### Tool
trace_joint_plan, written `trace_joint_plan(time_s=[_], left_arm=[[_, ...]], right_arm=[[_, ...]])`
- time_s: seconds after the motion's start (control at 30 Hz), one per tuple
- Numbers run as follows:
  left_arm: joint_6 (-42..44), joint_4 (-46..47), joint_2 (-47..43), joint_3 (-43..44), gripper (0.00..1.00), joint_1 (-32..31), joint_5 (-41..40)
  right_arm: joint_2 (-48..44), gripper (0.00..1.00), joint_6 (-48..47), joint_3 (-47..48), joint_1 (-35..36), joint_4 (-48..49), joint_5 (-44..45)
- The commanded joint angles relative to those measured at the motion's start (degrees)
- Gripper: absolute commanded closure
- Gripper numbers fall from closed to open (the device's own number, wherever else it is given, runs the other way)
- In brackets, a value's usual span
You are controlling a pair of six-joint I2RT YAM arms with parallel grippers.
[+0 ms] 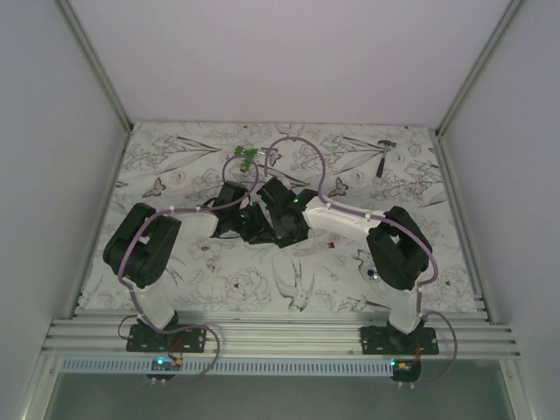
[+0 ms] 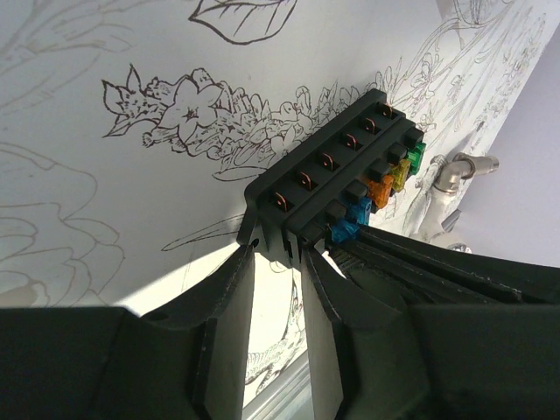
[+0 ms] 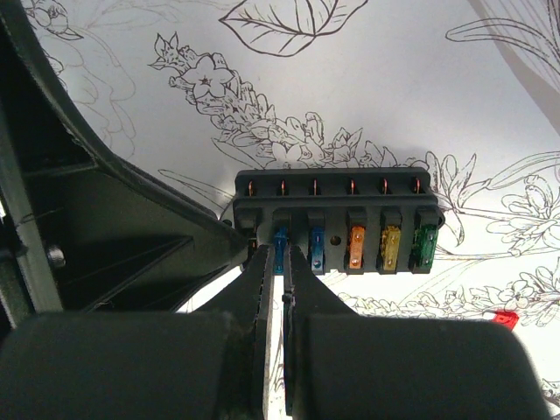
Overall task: Snap on the fuse box
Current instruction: Install the fuse at the fuse box base.
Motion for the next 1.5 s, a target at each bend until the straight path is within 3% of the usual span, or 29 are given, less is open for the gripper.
trace_joint_plan(time_s=[0.0,0.3,0.6,0.83,1.47], left_arm=[[0.69,-3.13,1.39,-0.87,0.7,-0.32,-1.16],[0.91,-3.14,1.0,-1.18,0.7,-0.36,-1.19],[0.82,-3.13,0.79,-1.4,0.7,-0.34,-1.27],[0.43,-3.04,1.13,-1.46,0.7,-0.36,-1.73],[-4.21,-0.17,-3.18,-5.92,0.74,-0.28,-4.6]], right_arm=[[6.43,1.0,-1.14,-3.19,-1.71,-6.27,1.25],[7.33,1.0,-4.19,-6.42,-2.82,-9.48,1.42],[10.57,1.0,-8.26,1.29,-1.14,-10.76,1.15],[11.39,1.0,-7.42,-1.27,1.64,-11.2,0.89],[3.42,1.0,-8.39,-2.17,3.55,-5.88,-4.23]])
